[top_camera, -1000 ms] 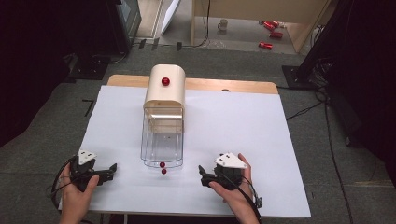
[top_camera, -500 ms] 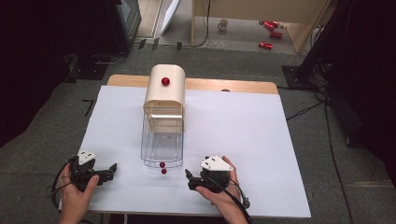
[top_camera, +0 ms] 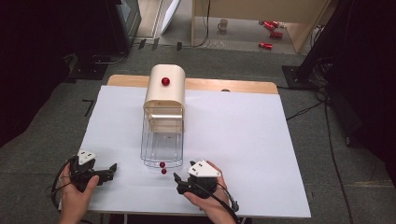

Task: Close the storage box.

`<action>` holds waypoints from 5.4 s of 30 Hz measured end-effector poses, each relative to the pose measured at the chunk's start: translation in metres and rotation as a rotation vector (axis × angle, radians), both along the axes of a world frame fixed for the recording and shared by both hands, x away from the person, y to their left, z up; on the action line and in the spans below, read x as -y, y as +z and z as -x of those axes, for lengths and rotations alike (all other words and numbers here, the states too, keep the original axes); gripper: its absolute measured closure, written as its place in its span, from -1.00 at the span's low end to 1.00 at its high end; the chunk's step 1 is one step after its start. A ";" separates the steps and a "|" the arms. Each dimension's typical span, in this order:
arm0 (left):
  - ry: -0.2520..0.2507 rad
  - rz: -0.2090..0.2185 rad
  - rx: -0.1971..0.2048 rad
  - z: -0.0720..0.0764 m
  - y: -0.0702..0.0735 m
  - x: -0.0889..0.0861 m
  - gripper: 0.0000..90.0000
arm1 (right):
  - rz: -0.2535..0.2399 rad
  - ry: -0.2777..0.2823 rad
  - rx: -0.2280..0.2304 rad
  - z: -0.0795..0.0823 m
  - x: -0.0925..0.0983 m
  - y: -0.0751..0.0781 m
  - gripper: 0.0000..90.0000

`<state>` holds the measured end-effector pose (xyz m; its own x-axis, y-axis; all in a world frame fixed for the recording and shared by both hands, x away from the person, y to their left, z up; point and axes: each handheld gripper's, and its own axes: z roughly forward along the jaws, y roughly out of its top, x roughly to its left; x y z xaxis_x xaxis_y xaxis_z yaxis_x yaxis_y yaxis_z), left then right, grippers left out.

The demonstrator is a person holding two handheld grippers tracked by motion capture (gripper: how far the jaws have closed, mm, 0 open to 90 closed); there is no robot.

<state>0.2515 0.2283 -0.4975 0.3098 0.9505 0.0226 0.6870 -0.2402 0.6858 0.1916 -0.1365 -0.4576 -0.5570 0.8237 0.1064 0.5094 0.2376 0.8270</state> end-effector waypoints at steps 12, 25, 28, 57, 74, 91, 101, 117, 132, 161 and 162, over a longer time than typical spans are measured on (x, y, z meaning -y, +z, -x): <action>0.000 0.000 0.000 0.000 0.000 0.000 -1.00 | -0.069 0.029 0.021 0.001 -0.018 0.002 0.28; 0.000 0.000 -0.001 0.000 0.000 0.000 -1.00 | -0.098 0.068 0.007 -0.005 -0.034 0.001 0.58; -0.001 -0.001 -0.001 0.000 0.000 0.000 -1.00 | -0.094 0.067 0.004 -0.005 -0.038 0.000 0.65; 0.000 0.000 -0.001 0.000 0.000 0.000 -1.00 | -0.113 0.057 0.020 -0.010 -0.043 0.019 0.71; 0.001 0.001 -0.001 0.000 0.000 0.000 -1.00 | -0.136 0.058 0.031 -0.026 -0.041 0.037 0.71; 0.000 0.001 -0.002 0.000 0.000 0.000 -1.00 | -0.148 0.042 0.034 -0.051 -0.048 0.045 0.71; 0.000 0.001 0.000 0.000 0.000 0.000 -1.00 | -0.147 0.006 0.037 -0.070 -0.043 0.045 0.71; 0.001 0.001 0.002 0.000 0.000 0.000 -1.00 | -0.131 -0.019 0.026 -0.100 -0.044 0.048 0.70; 0.000 0.001 0.003 0.000 0.000 0.000 -1.00 | -0.124 -0.025 0.016 -0.122 -0.043 0.049 0.67; 0.001 0.000 0.003 0.000 0.000 0.000 -1.00 | -0.124 0.049 0.034 -0.099 -0.019 0.042 -0.68; 0.002 0.000 0.003 0.000 0.000 0.000 -1.00 | -0.124 0.039 0.028 -0.096 -0.017 0.041 -0.68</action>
